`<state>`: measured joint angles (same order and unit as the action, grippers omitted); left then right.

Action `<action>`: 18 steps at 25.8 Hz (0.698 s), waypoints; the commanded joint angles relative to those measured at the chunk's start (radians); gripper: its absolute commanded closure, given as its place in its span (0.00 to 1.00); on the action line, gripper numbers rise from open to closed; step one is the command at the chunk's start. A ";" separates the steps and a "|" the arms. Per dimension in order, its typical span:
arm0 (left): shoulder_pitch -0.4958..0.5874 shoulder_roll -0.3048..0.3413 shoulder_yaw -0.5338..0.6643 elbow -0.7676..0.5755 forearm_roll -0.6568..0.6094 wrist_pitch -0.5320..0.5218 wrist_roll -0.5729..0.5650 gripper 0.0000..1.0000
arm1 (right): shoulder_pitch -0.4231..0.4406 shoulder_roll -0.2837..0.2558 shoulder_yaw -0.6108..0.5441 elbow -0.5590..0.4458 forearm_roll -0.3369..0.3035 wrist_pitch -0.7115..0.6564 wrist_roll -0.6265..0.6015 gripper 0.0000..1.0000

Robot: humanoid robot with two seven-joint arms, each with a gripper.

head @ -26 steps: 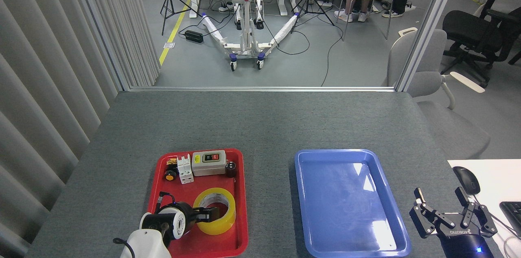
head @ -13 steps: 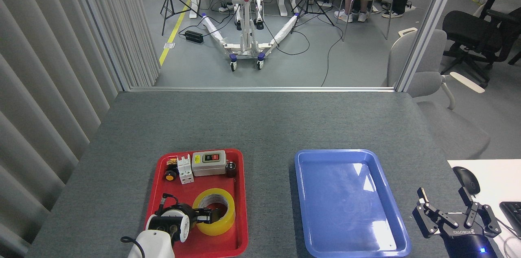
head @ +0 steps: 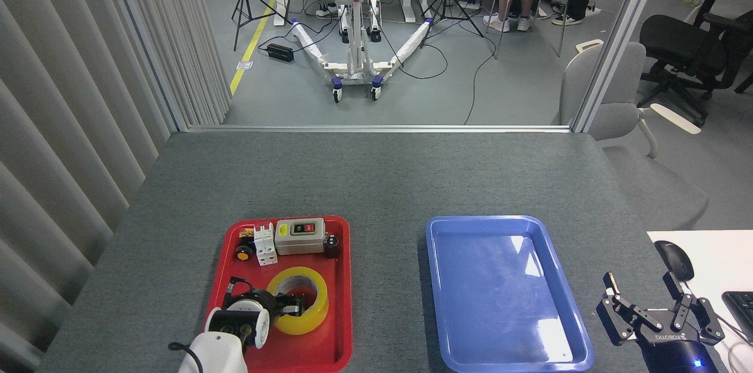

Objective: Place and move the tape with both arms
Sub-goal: 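Close the left gripper on the edge of the yellow tape roll, then lift the tape with the left gripper and carry it toward the blue tray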

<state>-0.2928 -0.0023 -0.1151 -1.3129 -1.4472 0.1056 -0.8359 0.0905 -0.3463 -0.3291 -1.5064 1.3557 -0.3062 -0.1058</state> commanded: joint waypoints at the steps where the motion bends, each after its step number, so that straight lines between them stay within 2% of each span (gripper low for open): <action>1: 0.008 0.011 0.041 -0.078 0.231 -0.004 0.006 1.00 | 0.000 -0.005 -0.001 0.000 -0.007 0.002 0.000 0.00; 3: 0.009 0.011 0.061 -0.109 0.350 0.000 0.001 1.00 | 0.000 -0.005 -0.002 0.000 -0.010 0.002 0.000 0.00; 9: 0.043 0.011 0.124 -0.230 0.910 -0.015 -0.063 1.00 | 0.000 -0.003 -0.002 -0.002 -0.010 0.004 0.000 0.00; 11: 0.057 0.011 0.135 -0.233 1.054 -0.046 -0.078 1.00 | -0.001 -0.007 -0.004 -0.002 -0.012 0.004 -0.002 0.00; 15: 0.084 -0.021 0.127 -0.203 1.108 -0.162 -0.081 1.00 | -0.003 -0.014 -0.002 -0.011 -0.033 0.016 0.000 0.00; 18: 0.142 -0.071 0.118 -0.200 1.170 -0.195 -0.083 1.00 | -0.001 -0.034 0.010 -0.023 -0.061 0.022 -0.005 0.00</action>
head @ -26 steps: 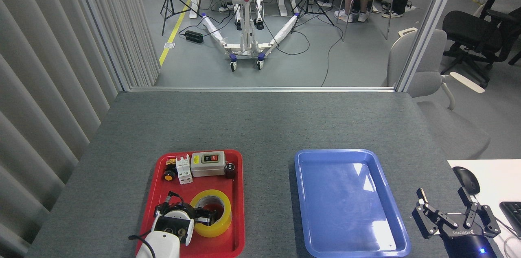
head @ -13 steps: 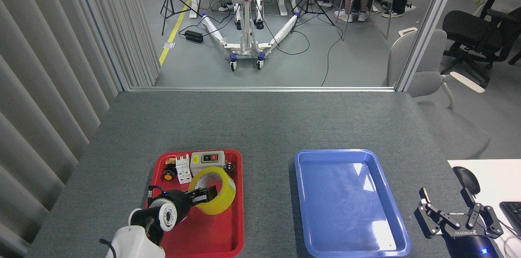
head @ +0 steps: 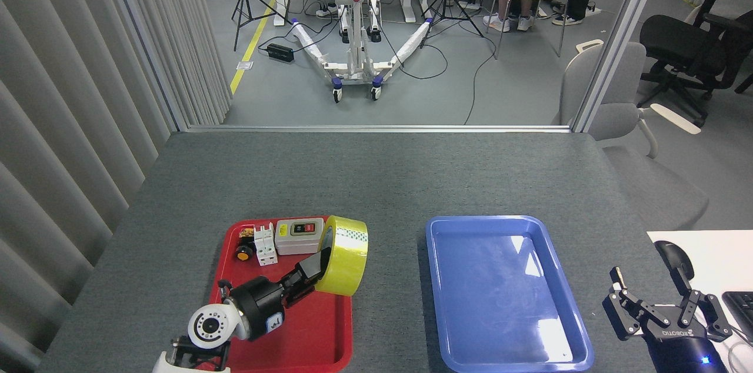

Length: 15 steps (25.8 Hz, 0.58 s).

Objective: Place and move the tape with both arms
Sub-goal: 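Lift the tape with the left gripper and carry it toward the blue tray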

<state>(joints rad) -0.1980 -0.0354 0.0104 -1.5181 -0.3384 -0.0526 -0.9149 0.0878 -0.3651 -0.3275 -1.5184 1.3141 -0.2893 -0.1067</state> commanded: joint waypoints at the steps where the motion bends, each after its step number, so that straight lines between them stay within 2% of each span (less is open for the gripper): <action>1: 0.068 -0.041 -0.018 0.001 0.075 -0.041 -0.005 1.00 | 0.003 -0.029 0.013 -0.017 -0.021 0.006 -0.004 0.00; 5: 0.120 -0.083 -0.052 -0.047 0.110 -0.023 -0.001 1.00 | -0.008 -0.084 0.084 -0.037 -0.029 -0.005 -0.008 0.00; 8: 0.130 -0.086 -0.059 -0.082 0.162 0.010 0.011 1.00 | -0.008 -0.133 0.174 -0.040 -0.081 -0.008 -0.010 0.00; 10: 0.132 -0.086 -0.092 -0.088 0.188 0.013 0.042 1.00 | -0.007 -0.172 0.222 -0.046 -0.139 -0.039 -0.010 0.00; 14: 0.147 -0.084 -0.158 -0.096 0.188 0.013 0.120 1.00 | -0.008 -0.304 0.335 -0.045 -0.331 -0.195 -0.008 0.00; 15: 0.149 -0.084 -0.176 -0.094 0.188 0.008 0.131 1.00 | -0.010 -0.331 0.352 -0.046 -0.361 -0.234 -0.008 0.00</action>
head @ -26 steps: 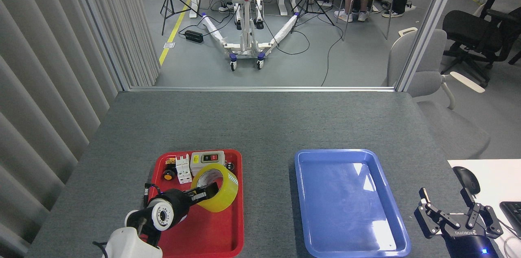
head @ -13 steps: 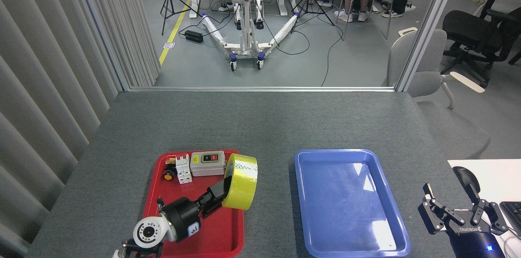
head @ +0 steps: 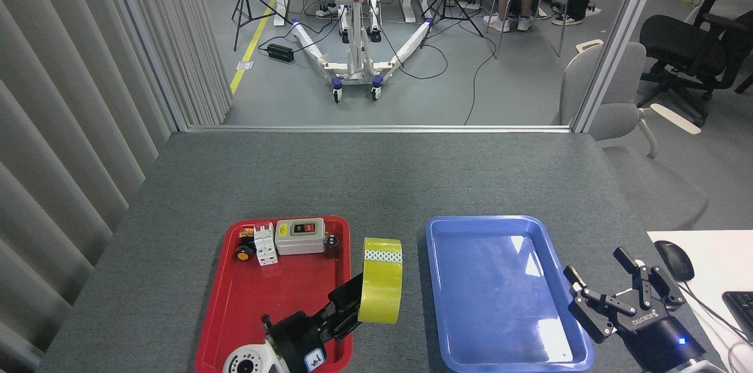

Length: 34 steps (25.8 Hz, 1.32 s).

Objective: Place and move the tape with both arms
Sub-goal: 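Lift the tape with the left gripper and carry it toward the blue tray, then bring the right gripper to the tape held by the left gripper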

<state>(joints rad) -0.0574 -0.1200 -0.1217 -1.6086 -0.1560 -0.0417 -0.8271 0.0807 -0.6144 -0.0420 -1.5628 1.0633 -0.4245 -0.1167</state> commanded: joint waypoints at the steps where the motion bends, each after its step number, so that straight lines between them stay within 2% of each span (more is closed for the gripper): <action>1: 0.011 0.000 -0.059 -0.004 0.006 -0.007 0.049 1.00 | -0.006 -0.103 0.077 -0.002 -0.125 -0.131 0.002 0.00; 4: 0.033 0.002 -0.078 -0.013 0.007 -0.027 0.043 1.00 | -0.035 -0.160 0.136 -0.017 -0.126 -0.200 0.002 0.00; 8: 0.108 0.011 -0.130 -0.040 0.007 -0.152 0.011 1.00 | -0.114 -0.265 0.323 -0.068 -0.126 -0.189 -0.023 0.00; 12: 0.136 0.019 -0.148 -0.062 0.007 -0.172 -0.009 1.00 | -0.242 -0.268 0.476 -0.079 -0.115 -0.126 -0.021 0.01; 14: 0.134 0.017 -0.151 -0.057 0.007 -0.170 -0.009 1.00 | -0.288 -0.286 0.534 -0.094 -0.105 -0.125 -0.020 0.01; 17: 0.133 0.016 -0.151 -0.056 0.007 -0.170 -0.009 1.00 | -0.297 -0.357 0.573 -0.128 -0.102 -0.138 -0.037 0.01; 20: 0.133 0.016 -0.151 -0.057 0.007 -0.168 -0.006 1.00 | -0.294 -0.383 0.573 -0.146 -0.102 -0.188 -0.104 0.01; 25: 0.133 0.019 -0.150 -0.059 0.006 -0.170 -0.006 1.00 | -0.296 -0.364 0.590 -0.152 -0.100 -0.232 -0.103 0.01; 29: 0.134 0.019 -0.147 -0.060 0.004 -0.172 -0.006 1.00 | -0.299 -0.285 0.619 -0.152 -0.098 -0.267 -0.092 0.01; 34: 0.133 0.019 -0.145 -0.060 -0.005 -0.170 -0.003 1.00 | -0.303 -0.196 0.617 -0.132 -0.097 -0.278 -0.012 0.01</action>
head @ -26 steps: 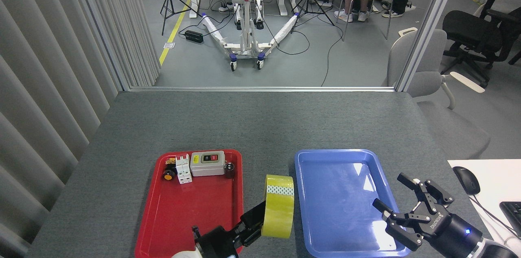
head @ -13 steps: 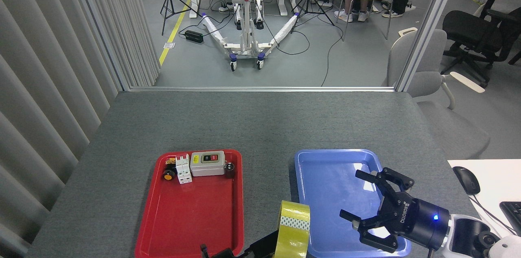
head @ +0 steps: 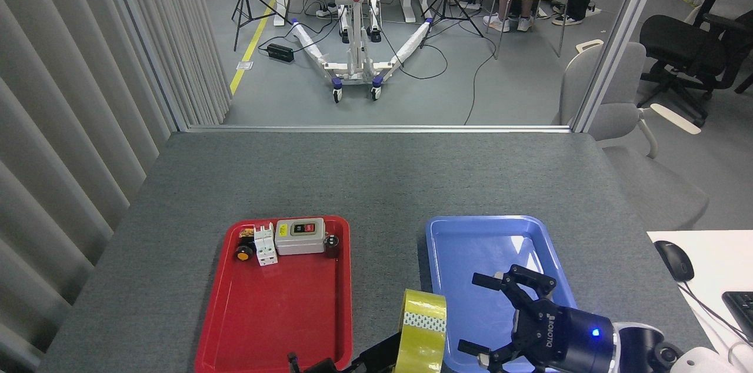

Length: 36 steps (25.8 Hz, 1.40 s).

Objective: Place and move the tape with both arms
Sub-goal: 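Bring the right gripper to the tape held by the left gripper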

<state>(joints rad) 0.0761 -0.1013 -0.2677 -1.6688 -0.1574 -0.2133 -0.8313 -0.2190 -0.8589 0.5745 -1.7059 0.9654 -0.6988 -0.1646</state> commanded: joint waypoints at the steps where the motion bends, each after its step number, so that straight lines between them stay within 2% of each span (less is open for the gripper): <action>1: -0.001 0.000 0.001 0.000 -0.004 0.000 0.001 1.00 | -0.005 0.057 -0.001 0.015 0.006 -0.004 0.036 0.01; 7: 0.002 0.005 0.001 -0.011 -0.004 -0.003 0.001 1.00 | -0.060 0.144 0.001 0.068 0.041 -0.001 0.040 0.01; 12: 0.004 0.006 0.002 -0.016 -0.004 -0.003 0.001 1.00 | -0.089 0.189 0.005 0.104 0.041 -0.011 0.076 0.02; 22: 0.004 0.008 0.013 -0.016 -0.002 -0.004 0.001 1.00 | -0.103 0.227 0.047 0.118 0.059 -0.007 0.099 0.08; 25: 0.005 0.008 0.025 -0.016 -0.001 -0.009 0.001 1.00 | -0.106 0.236 0.047 0.132 0.059 -0.011 0.100 0.15; 33: 0.005 0.012 0.047 -0.016 0.006 -0.021 -0.003 1.00 | -0.109 0.239 0.056 0.138 0.059 -0.031 0.100 0.51; 36: 0.007 0.014 0.051 -0.016 0.006 -0.029 -0.005 1.00 | -0.120 0.239 0.056 0.138 0.059 -0.045 0.100 0.55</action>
<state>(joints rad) 0.0817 -0.0893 -0.2226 -1.6843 -0.1529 -0.2345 -0.8320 -0.3308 -0.6205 0.6295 -1.5682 1.0247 -0.7344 -0.0605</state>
